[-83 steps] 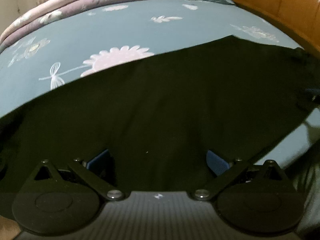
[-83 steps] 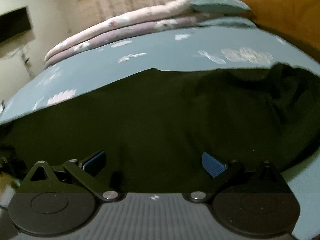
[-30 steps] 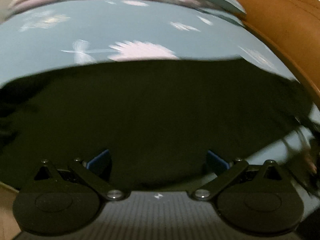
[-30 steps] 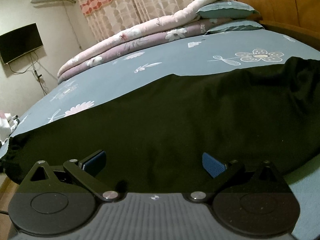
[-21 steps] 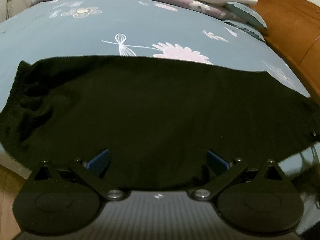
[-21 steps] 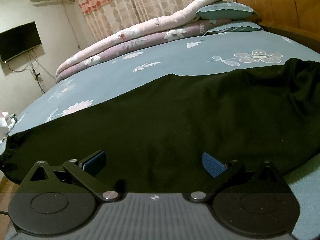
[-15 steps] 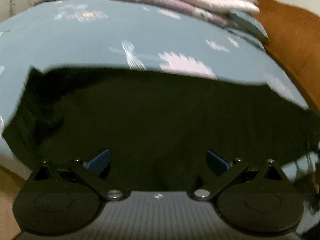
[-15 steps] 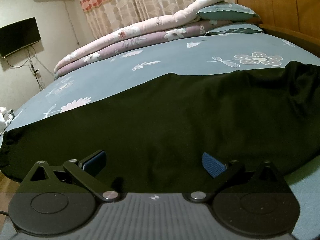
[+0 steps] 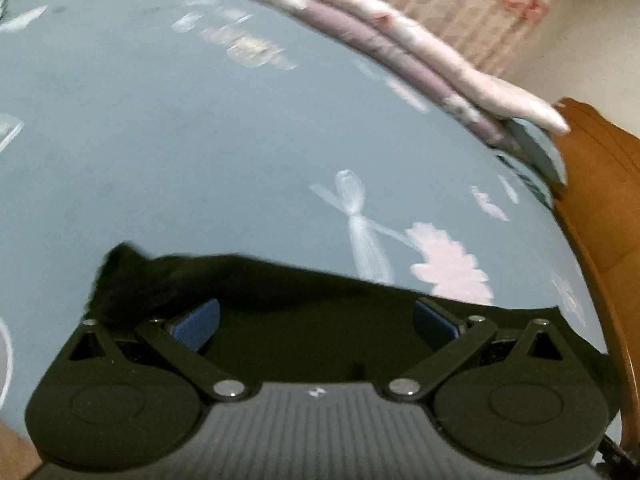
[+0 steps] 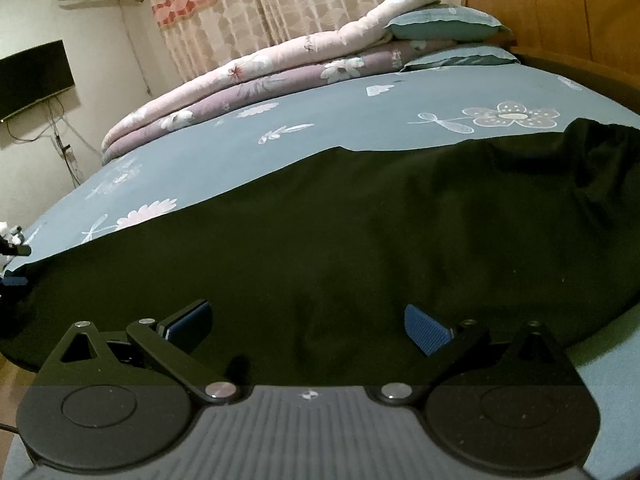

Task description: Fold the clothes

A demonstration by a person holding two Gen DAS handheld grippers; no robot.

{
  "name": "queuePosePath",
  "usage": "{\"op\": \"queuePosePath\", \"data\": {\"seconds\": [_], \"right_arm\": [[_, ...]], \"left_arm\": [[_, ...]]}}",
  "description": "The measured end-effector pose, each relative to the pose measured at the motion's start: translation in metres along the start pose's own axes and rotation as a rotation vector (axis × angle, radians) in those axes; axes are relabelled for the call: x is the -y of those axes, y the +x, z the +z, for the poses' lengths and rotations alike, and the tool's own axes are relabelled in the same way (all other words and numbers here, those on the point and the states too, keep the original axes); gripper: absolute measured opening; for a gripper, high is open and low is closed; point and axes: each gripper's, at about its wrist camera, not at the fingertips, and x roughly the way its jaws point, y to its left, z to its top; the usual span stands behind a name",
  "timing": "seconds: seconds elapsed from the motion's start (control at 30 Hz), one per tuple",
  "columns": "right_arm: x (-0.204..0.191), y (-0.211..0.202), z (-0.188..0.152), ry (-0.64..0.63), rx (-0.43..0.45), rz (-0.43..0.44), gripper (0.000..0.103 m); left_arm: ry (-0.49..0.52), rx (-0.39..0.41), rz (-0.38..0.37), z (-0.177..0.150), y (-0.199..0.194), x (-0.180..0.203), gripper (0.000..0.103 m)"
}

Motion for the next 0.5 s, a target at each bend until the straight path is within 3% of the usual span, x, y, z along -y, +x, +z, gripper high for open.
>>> {"op": "queuePosePath", "data": {"seconds": [0.13,0.33,0.5], "right_arm": [[0.001,0.0,0.0,-0.001,0.0,0.0,0.103],[0.0,0.001,0.0,-0.017,-0.005,-0.006,0.103],[-0.001,0.001,0.0,-0.027,-0.008,-0.01,0.103]], "left_arm": [[0.013,-0.014,0.006,-0.008,-0.015,0.001,0.102],[0.086,-0.004,-0.075,-0.032,-0.047,0.018,0.102],[0.115,-0.033,-0.034,-0.064,-0.044,0.018,0.102]]}}
